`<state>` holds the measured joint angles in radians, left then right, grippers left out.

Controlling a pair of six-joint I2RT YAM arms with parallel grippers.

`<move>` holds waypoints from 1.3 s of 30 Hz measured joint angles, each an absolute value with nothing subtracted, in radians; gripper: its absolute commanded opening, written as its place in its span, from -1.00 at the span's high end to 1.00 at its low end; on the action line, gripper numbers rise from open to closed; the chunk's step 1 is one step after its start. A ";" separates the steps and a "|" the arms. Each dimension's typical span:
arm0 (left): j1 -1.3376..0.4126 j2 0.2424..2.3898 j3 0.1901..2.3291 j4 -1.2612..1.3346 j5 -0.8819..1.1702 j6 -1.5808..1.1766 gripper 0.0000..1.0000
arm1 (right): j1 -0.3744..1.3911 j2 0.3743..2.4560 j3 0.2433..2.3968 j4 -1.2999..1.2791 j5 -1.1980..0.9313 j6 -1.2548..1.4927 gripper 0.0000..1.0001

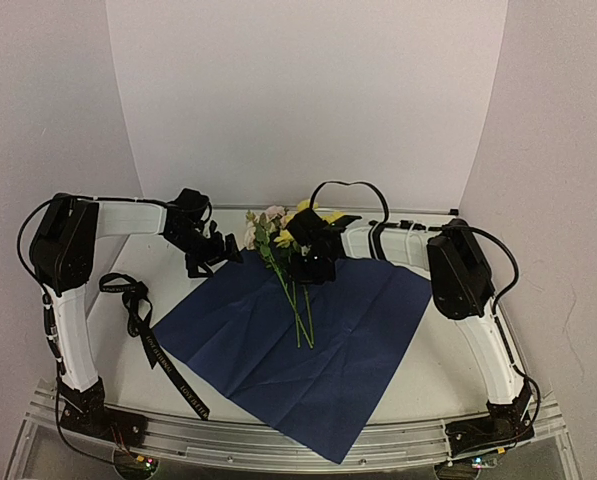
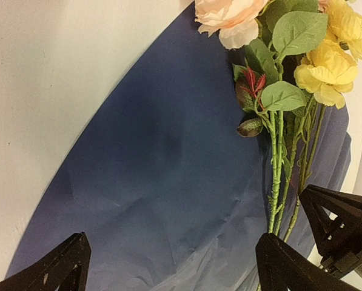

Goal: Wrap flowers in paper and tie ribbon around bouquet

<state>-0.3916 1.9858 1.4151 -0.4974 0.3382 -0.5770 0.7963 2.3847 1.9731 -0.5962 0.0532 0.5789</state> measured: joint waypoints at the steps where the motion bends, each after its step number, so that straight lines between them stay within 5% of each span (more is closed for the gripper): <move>1: -0.392 1.986 1.415 -0.498 0.338 -0.577 -0.96 | 0.796 2.380 1.972 -0.597 0.053 0.579 0.56; 9: -0.392 1.984 1.415 -0.498 0.337 -0.582 -0.96 | 0.796 2.313 1.940 -0.605 0.053 0.573 -0.11; 13: -0.392 1.981 1.412 -0.497 0.337 -0.588 -0.96 | 0.799 2.278 1.918 -0.614 0.053 0.566 -0.26; 39: -0.384 1.670 1.112 -0.476 0.274 -0.687 -0.94 | 0.973 1.891 1.399 -0.656 0.087 0.619 -0.40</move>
<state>-0.3837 1.6697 1.1122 -0.4757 0.2740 -0.6870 0.9726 1.8912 1.3991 -0.6559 0.0869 0.6190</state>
